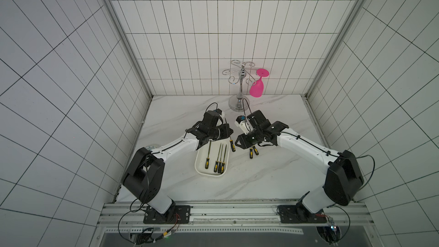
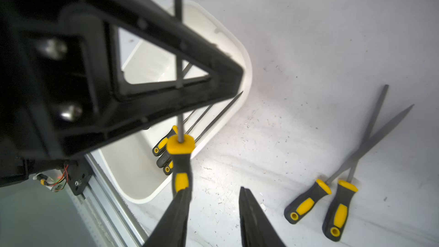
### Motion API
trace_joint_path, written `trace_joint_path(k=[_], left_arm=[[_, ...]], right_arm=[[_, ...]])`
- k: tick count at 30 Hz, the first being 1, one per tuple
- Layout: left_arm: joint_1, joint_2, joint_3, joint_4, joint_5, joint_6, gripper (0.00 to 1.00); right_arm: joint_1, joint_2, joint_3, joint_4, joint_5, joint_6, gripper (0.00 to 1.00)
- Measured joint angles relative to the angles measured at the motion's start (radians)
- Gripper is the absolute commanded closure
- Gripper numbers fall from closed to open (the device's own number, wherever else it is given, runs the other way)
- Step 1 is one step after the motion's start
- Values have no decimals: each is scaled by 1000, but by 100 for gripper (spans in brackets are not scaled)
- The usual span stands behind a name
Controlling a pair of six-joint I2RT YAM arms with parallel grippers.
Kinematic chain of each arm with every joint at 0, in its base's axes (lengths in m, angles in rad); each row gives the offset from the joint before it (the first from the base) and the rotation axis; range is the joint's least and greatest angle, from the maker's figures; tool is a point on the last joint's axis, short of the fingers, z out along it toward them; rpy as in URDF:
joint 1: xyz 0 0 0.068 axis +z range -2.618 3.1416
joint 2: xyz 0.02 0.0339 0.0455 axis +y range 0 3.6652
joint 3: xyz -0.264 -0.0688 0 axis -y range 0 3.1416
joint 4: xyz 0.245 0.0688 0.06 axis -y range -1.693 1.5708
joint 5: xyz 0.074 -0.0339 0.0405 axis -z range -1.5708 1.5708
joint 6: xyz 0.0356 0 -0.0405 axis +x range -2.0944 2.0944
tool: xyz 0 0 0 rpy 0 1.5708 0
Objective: Put the file tool into the storage box
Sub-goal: Pick up the file tool from the center of the board, then place the file tool in the storage box.
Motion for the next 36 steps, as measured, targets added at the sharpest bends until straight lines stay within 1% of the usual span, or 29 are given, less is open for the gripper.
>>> trace_joint_path(k=[7,10,12,13,15,18,20,22,26,28,36], left_arm=[[2,-150,2,-283,-176,188,100],[2,-149,0,-375,-235,238,100],[2,-128,-12,-411,-253,248,99],[0,-113,-22,-425,-257,248,93],[-4,-81,-41,-440,-262,245,85],[-10,-36,-65,-452,-261,227,71],[-13,-16,-68,-450,-256,214,58],[-13,-6,-67,-443,-251,203,52],[-13,14,-57,-435,-251,190,45],[-13,26,-45,-433,-251,185,43],[-14,35,-7,-411,-250,172,43]], right_arm=[[0,5,0,0,49,10,61],[-1,19,0,-1,86,24,60],[-8,32,0,-7,116,36,59],[-11,40,0,-11,133,42,59],[-23,51,0,-22,159,55,59],[-48,61,0,-37,185,73,59],[-60,66,0,-45,198,84,59],[-69,69,0,-54,208,93,59],[-80,79,0,-70,232,102,59],[-80,95,0,-82,241,102,59],[-86,179,0,-150,316,101,60]])
